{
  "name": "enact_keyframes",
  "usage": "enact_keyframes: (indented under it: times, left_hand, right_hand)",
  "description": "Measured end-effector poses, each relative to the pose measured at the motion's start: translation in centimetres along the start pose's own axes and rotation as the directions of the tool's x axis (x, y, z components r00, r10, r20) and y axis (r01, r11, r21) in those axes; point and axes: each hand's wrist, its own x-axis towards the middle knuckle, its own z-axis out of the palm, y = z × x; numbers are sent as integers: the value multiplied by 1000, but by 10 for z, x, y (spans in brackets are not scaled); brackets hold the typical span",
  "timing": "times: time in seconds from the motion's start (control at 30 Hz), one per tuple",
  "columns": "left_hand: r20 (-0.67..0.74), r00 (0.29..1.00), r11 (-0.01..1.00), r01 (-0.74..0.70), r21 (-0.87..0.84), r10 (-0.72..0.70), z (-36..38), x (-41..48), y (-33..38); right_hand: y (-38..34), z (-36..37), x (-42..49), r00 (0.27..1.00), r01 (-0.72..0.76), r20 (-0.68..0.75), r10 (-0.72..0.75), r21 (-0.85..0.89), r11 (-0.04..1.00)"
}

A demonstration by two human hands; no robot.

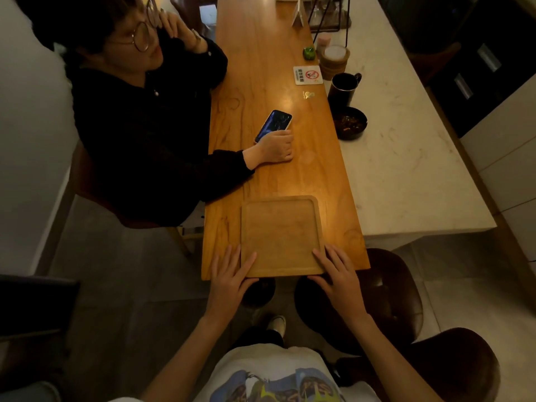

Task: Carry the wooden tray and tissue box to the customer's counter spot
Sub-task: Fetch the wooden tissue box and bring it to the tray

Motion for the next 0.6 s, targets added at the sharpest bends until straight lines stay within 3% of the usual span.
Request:
enact_keyframes:
  times: [0.6]
  left_hand:
    - [-32,999,995,20,-101,-23,3,1,0]
  right_hand:
    - [-4,1,2,997,-57,-43,60,63,996]
